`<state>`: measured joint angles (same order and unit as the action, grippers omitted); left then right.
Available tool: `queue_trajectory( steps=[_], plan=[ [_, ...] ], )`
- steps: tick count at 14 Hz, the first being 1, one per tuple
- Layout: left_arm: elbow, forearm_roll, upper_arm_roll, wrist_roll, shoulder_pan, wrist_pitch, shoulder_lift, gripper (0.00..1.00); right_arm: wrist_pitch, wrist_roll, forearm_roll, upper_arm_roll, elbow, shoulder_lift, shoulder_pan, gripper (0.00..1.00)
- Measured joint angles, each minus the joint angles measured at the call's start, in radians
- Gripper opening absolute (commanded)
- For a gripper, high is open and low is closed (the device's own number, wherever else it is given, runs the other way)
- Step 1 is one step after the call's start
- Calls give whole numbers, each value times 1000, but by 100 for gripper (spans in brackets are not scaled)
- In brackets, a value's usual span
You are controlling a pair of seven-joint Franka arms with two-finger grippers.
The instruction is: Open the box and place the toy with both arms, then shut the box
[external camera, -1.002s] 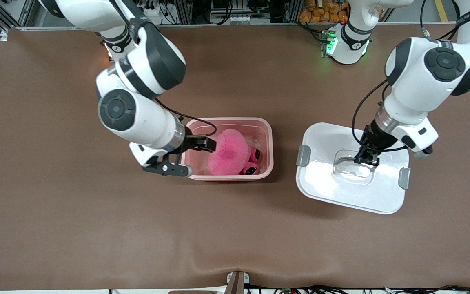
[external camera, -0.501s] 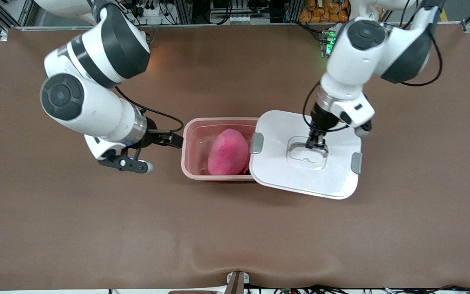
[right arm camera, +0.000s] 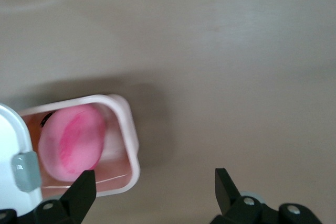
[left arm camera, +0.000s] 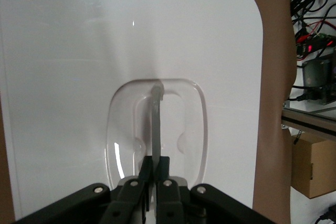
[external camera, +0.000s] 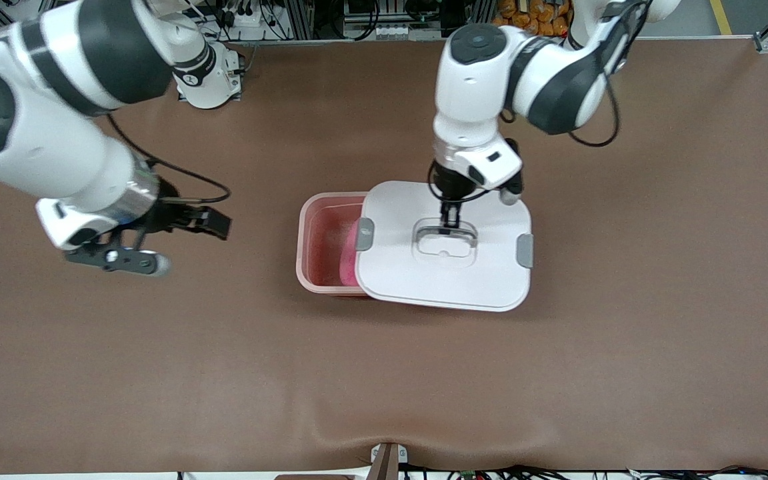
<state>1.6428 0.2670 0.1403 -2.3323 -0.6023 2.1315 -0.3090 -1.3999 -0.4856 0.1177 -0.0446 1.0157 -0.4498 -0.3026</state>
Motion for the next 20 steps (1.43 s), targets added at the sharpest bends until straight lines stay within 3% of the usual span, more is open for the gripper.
queue_trajectory(
  steps=[5,11,17,20],
  plan=[
    [-167,28,-4,-103,-106,-52,-155,0,60,87,0,0,0,58,85,100],
    [-188,126,-4,-275,-189,-56,-203,0,145,176,-8,-2,0,115,152,100],
    [-191,175,-6,-303,-200,-11,-231,0,211,289,-34,-4,3,158,223,100],
    [-197,176,-7,-306,-203,22,-250,0,218,323,-52,-5,57,190,245,100]
  ],
)
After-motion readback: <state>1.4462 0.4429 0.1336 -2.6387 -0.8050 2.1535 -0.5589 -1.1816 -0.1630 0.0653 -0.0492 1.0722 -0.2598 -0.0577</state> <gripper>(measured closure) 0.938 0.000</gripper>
